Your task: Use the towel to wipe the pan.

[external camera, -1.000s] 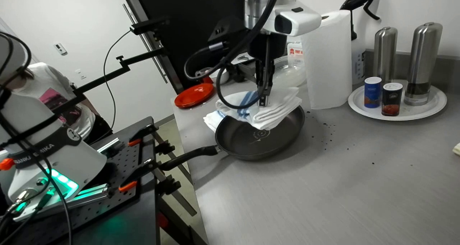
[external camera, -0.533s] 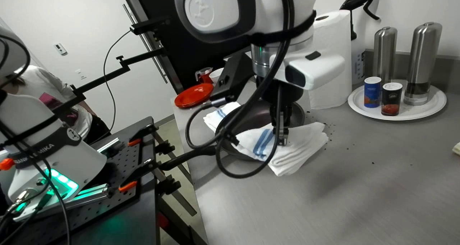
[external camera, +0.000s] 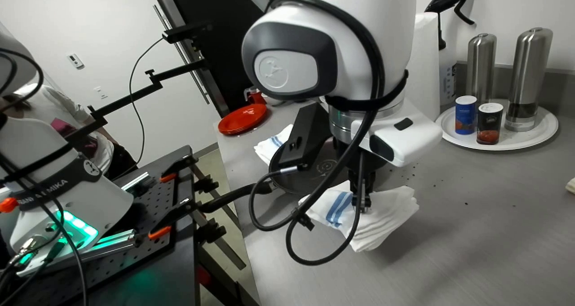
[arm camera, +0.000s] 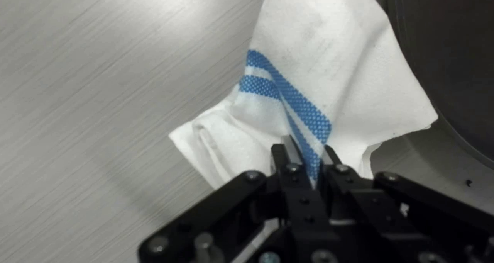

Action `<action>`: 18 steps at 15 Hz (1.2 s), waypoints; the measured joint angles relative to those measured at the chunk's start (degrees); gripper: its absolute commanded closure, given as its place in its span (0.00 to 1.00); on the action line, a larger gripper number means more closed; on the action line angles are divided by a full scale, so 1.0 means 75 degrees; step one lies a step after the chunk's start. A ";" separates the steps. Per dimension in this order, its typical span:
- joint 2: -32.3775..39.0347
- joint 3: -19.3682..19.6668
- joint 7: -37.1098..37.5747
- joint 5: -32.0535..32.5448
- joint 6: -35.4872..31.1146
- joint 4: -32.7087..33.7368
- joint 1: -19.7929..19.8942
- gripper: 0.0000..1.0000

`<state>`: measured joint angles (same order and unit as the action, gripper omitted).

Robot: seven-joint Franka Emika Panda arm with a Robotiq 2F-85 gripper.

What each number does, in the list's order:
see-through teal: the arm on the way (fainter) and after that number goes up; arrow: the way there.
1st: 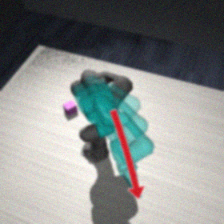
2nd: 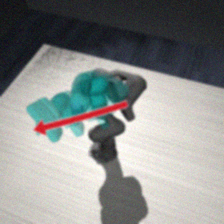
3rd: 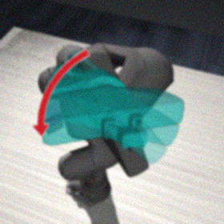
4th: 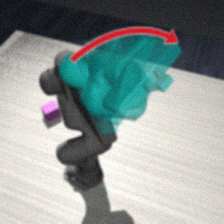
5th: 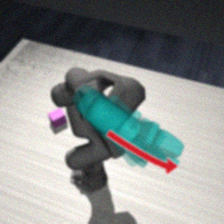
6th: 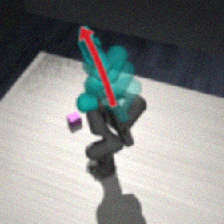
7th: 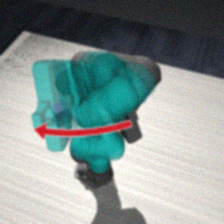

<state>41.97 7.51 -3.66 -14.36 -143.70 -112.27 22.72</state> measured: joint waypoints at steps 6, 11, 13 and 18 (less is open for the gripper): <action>0.0657 0.0003 0.0080 0.0002 -0.0314 0.0480 -0.0006 0.98; 0.1067 0.0122 0.0235 0.0005 -0.0425 0.0827 0.0011 0.98; 0.1197 0.0158 0.0278 0.0005 -0.0425 0.0928 0.0035 0.63; 0.1260 0.0156 0.0282 0.0005 -0.0399 0.0976 0.0140 0.28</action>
<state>51.42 8.68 -1.55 -14.33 -146.70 -104.94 23.77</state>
